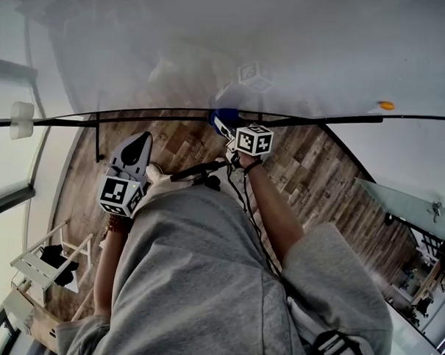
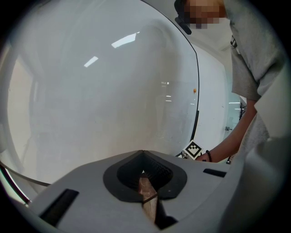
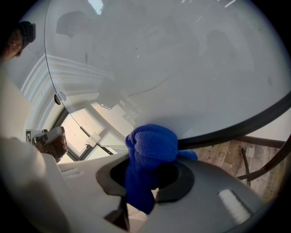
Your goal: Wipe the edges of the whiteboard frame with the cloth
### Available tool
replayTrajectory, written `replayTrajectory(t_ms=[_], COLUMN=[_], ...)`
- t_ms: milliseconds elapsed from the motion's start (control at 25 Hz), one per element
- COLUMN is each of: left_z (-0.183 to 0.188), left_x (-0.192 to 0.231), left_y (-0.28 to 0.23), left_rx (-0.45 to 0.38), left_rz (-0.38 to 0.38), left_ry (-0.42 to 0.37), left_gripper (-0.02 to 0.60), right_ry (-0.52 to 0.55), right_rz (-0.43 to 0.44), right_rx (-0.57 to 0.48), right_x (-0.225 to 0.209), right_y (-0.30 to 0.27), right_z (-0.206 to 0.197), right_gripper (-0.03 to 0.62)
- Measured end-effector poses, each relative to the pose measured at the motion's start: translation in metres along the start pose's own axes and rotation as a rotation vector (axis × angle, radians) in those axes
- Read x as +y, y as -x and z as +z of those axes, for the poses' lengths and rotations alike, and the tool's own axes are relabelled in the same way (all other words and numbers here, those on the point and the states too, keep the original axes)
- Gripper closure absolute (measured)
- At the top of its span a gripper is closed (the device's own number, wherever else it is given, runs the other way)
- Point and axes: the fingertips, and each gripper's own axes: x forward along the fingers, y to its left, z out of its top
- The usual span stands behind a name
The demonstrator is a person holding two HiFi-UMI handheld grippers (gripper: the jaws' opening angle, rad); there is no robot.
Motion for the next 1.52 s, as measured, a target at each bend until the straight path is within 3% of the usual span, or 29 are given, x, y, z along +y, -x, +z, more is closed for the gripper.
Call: replayTrajectory(t_ms=[1520], left_z=[-0.018], left_x=[0.080], left_y=[0.060], left_rx=[-0.024], left_rz=[0.050], left_ry=[0.056], left_gripper=[0.575], right_ry=[-0.063], right_rz=[0.023], right_rx=[0.016], right_x=[0.061], right_y=[-0.069], right_z=[-0.018], right_gripper=[0.480])
